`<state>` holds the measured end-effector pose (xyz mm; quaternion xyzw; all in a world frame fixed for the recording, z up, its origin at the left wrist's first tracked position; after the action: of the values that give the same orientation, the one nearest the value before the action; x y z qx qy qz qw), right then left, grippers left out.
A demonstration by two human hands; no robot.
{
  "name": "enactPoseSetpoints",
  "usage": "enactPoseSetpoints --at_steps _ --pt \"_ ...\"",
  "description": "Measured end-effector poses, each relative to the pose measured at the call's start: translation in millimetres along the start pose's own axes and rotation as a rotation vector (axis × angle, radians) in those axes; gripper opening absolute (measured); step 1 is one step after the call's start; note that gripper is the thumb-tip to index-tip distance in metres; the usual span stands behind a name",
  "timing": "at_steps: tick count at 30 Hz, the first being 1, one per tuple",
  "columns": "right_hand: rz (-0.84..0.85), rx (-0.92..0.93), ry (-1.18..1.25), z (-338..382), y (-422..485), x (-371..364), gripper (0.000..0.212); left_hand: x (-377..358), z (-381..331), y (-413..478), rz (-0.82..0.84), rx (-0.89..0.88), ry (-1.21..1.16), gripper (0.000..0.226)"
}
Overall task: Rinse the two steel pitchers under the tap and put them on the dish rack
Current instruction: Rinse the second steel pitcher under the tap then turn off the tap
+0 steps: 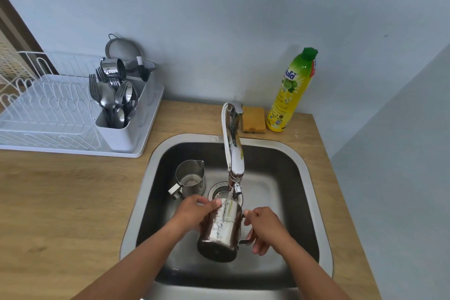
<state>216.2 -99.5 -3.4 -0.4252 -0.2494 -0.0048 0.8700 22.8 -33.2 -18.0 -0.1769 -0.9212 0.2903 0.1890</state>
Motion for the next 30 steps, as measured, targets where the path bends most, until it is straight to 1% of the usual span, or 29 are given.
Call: enactPoseSetpoints --at_steps 3,7,12,16,18,20,22,27,30 --pt "-0.004 -0.02 0.039 1 3 1 0.037 -3 -1 -4 0.016 0.022 -0.018 0.041" --pt "-0.014 -0.041 0.066 3 5 2 0.039 -2 2 -1 0.014 0.032 -0.037 0.042" --pt "-0.018 -0.027 0.054 3 3 0 0.039 1 0 0 0.027 0.022 -0.03 0.037" --pt "-0.024 0.02 0.047 3 -3 -1 0.033 8 0 1 0.106 -0.011 -0.085 0.04" --pt "-0.029 0.035 0.027 4 -6 0 0.029 11 -1 -1 0.168 -0.02 -0.111 0.037" --pt "-0.055 0.053 0.0 8 -11 2 0.026 9 -2 -5 0.233 -0.026 -0.13 0.035" --pt "-0.108 0.08 -0.054 12 -17 6 0.024 5 -1 -7 0.272 -0.028 -0.14 0.038" --pt "-0.276 0.202 -0.311 23 -30 22 0.026 -6 -2 -5 0.289 -0.038 -0.14 0.044" --pt "-0.336 0.254 -0.386 27 -36 28 0.024 -13 -7 -3 0.267 -0.067 -0.129 0.058"
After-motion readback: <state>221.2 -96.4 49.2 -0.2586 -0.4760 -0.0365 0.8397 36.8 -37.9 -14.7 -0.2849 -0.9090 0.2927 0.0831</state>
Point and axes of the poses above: each hand's wrist, its own y-axis towards the middle knuckle, its own x-axis out of the back of the hand, z = x × y, the point moved 2 cm from there along y, towards the middle knuckle, and after that the axes turned 3 degrees about -x, right-handed, at the moved point
